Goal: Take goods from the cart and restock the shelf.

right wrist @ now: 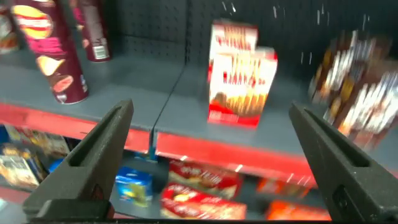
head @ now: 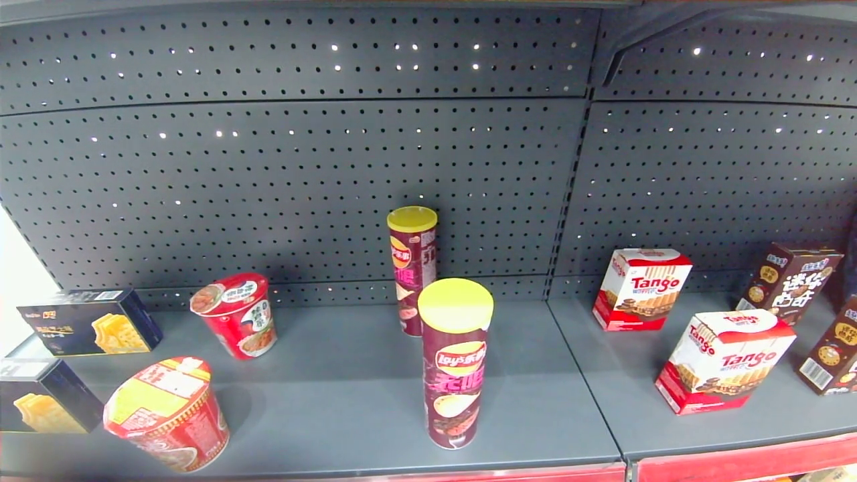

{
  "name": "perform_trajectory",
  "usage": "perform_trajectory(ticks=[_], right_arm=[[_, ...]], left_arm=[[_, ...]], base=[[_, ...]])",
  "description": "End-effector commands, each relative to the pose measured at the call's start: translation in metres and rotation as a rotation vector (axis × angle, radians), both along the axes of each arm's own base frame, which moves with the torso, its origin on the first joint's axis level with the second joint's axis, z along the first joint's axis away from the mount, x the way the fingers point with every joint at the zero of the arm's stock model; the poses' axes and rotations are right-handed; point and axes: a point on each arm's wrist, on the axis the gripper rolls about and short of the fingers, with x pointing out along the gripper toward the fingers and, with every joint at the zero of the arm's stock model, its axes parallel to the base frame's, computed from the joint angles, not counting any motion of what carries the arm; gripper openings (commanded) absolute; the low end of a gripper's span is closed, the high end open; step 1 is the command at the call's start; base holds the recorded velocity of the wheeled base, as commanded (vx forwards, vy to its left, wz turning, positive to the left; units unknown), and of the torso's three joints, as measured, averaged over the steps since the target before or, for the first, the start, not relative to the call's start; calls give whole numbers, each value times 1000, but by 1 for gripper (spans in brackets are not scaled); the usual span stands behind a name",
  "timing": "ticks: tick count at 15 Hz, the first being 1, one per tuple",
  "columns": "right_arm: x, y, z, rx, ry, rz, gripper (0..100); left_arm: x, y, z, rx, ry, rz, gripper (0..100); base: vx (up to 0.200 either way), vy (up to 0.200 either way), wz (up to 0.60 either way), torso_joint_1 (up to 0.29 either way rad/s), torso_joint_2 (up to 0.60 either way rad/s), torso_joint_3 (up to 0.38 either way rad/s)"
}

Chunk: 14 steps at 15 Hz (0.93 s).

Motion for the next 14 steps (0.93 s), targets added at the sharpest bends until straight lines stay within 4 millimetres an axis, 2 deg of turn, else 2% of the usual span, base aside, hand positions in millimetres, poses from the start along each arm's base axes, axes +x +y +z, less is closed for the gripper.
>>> perform_trajectory(ticks=[1,5,8,11,14], right_arm=[[20,0,38,-73,39,64,100],[50,4,55,-147,120,166,100],[81,15,73,-178,213,315,100],[121,31,80,-215,352,343,100],[148,48,81,-247,416,385,100]], left_arm=[[0,0,0,0,3,0,100],[0,0,0,0,1,1,100],[0,0,0,0,3,0,100],[0,0,0,0,3,1,100],[0,0,0,0,3,1,100]], base=[[0,0,0,0,0,0],[0,0,0,0,0,0],[0,0,0,0,0,0],[0,0,0,0,0,0],[0,0,0,0,0,0]])
